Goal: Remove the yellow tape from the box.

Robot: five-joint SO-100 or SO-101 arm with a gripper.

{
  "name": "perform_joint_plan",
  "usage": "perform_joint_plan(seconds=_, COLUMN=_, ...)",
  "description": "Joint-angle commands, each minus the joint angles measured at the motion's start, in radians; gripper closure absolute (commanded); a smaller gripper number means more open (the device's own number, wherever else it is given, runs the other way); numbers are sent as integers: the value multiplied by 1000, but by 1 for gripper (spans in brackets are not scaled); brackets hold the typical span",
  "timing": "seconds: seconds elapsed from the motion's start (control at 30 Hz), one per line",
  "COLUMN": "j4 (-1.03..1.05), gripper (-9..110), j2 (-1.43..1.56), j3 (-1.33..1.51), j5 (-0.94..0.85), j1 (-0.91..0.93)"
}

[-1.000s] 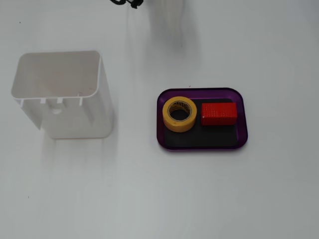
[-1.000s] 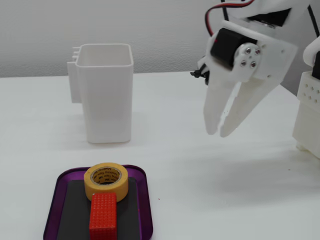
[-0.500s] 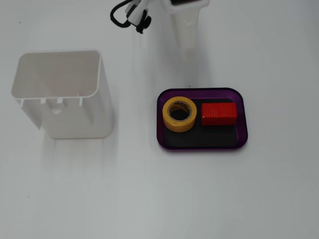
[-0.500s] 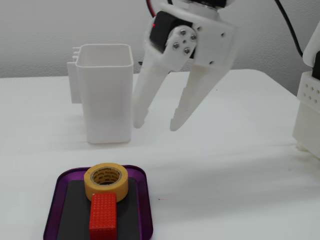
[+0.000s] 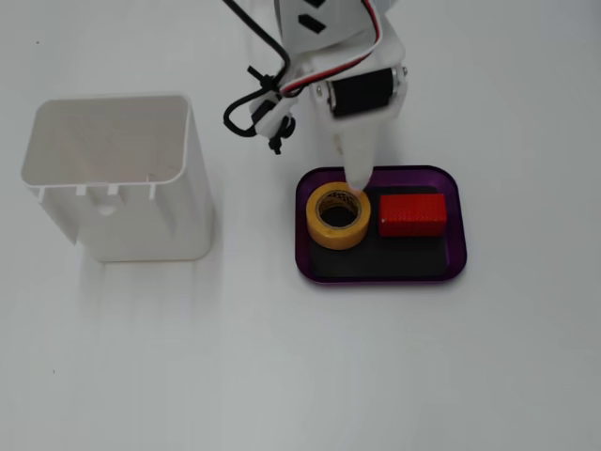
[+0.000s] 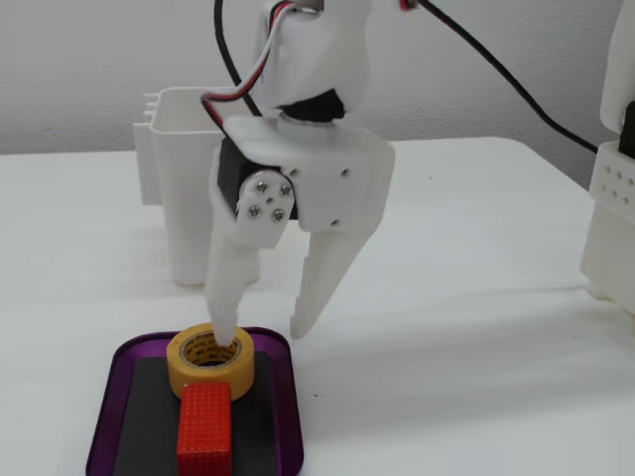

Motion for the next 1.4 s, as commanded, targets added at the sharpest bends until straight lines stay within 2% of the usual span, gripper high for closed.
perform_joint_plan(seconds=0.0, j4=-43, gripper=86, j2=-15, j3=-40, j5=0, j1=9)
perform_joint_plan(seconds=0.37, j4=-115, gripper=87, j2=-104, j3=-40, j5=-6, j1=9)
perform_joint_plan(seconds=0.63, j4=-137, gripper=102, j2=-135, j3=-43, j5=-2, j1=9)
perform_joint_plan(seconds=0.87, j4=-133, gripper=102, j2=-115, j3=-57, j5=3, j1=5)
perform_joint_plan(seconds=1.17, j4=110, gripper=102, j2=44, j3=-235, j5=6, j1=3)
perform_joint_plan(seconds=1.37, j4=176, gripper=102, j2=222, j3=-140, j5=6, j1=9)
